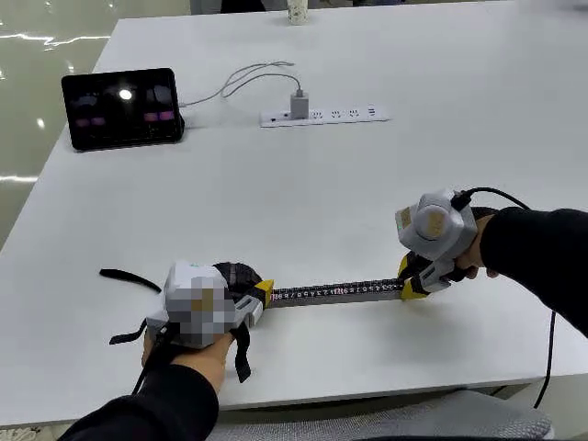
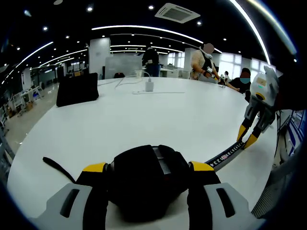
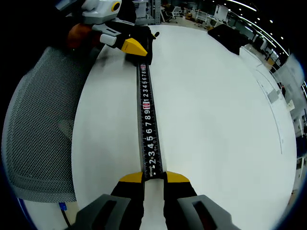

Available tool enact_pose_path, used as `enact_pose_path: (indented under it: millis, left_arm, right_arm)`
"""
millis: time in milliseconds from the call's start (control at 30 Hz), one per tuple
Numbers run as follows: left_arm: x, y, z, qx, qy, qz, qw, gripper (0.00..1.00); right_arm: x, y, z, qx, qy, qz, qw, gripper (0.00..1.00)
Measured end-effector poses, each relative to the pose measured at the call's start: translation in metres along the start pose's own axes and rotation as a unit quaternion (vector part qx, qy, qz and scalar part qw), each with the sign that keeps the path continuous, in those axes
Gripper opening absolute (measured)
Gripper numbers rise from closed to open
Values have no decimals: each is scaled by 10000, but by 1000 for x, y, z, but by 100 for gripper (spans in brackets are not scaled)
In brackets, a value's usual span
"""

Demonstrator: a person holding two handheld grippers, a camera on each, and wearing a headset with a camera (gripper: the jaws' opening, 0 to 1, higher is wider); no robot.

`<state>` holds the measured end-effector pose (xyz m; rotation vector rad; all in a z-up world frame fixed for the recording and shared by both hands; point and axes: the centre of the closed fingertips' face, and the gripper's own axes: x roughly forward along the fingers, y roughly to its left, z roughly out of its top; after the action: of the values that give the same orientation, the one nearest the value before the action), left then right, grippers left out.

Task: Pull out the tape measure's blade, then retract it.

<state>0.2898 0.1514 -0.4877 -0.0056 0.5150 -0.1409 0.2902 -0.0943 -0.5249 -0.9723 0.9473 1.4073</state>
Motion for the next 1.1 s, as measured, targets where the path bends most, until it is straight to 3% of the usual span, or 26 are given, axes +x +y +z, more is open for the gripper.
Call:
enact_pose_path:
  millis: [133,433,1100]
  left_arm:
    - [0,-1,0,2,-3,-2,10000,62]
    - [-1,-1,1,7,-4,-7,10000,62]
    - [-1,1,1,15,-9,-20,10000,62]
  right_arm:
    - [1,0,2,84,-98,5,9999,11]
    - [2,1,5,-85,41,7,10000,11]
    - [3,0,11,69,61,-52,9999,11]
